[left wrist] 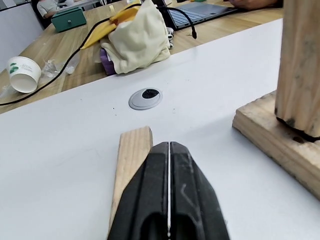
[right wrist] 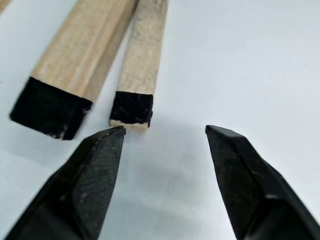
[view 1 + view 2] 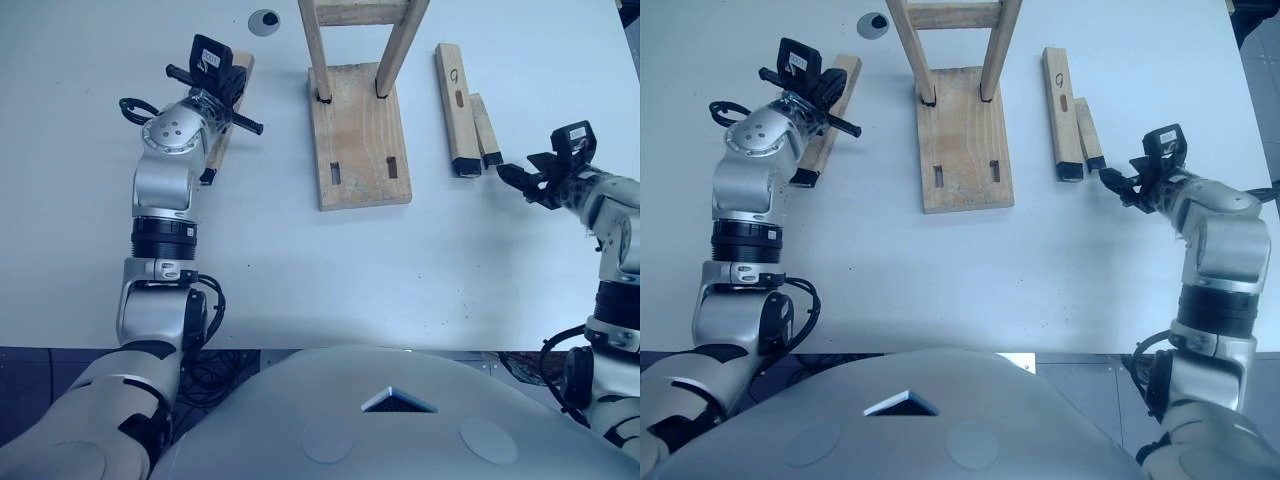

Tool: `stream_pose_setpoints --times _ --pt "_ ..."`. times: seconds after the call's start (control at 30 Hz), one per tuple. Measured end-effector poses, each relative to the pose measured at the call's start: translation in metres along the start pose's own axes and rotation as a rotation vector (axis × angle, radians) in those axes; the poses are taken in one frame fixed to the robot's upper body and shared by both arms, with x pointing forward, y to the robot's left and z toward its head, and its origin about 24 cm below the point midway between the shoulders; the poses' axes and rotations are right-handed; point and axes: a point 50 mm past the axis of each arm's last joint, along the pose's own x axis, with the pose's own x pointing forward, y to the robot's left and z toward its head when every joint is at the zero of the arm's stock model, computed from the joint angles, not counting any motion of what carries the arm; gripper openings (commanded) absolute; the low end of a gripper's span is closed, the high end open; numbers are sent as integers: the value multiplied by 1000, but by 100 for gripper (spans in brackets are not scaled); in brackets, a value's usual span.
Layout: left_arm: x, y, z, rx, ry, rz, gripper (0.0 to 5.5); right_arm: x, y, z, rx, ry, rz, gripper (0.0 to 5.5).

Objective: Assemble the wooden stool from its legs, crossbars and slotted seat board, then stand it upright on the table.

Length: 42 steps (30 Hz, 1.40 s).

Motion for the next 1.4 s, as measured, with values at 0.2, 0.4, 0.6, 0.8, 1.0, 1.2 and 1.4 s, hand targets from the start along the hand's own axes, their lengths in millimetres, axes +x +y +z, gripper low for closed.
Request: stream_pose_setpoints --times 0.2,0.4,0.6,0.8,1.0,1.2,1.4 --pt "2 -3 0 7 -3 -15 0 9 4 5 15 -23 19 296" --pt "4 -7 -1 11 -5 -27 0 22 13 4 -5 -19 52 236" --pt "6 -12 0 18 -6 -50 0 29 15 6 -44 -34 36 143" --pt "-2 -32 35 -151 -250 -216 64 28 4 3 -40 -58 -82 129" --pt "-50 -66 105 -561 -651 -730 163 -25 54 120 -345 -849 -111 129" --pt "-68 -60 137 -669 -784 -842 249 -59 111 150 -437 -1100 177 129" --pt "-61 -62 140 -775 -769 -829 259 -59 128 148 -473 -1100 267 129"
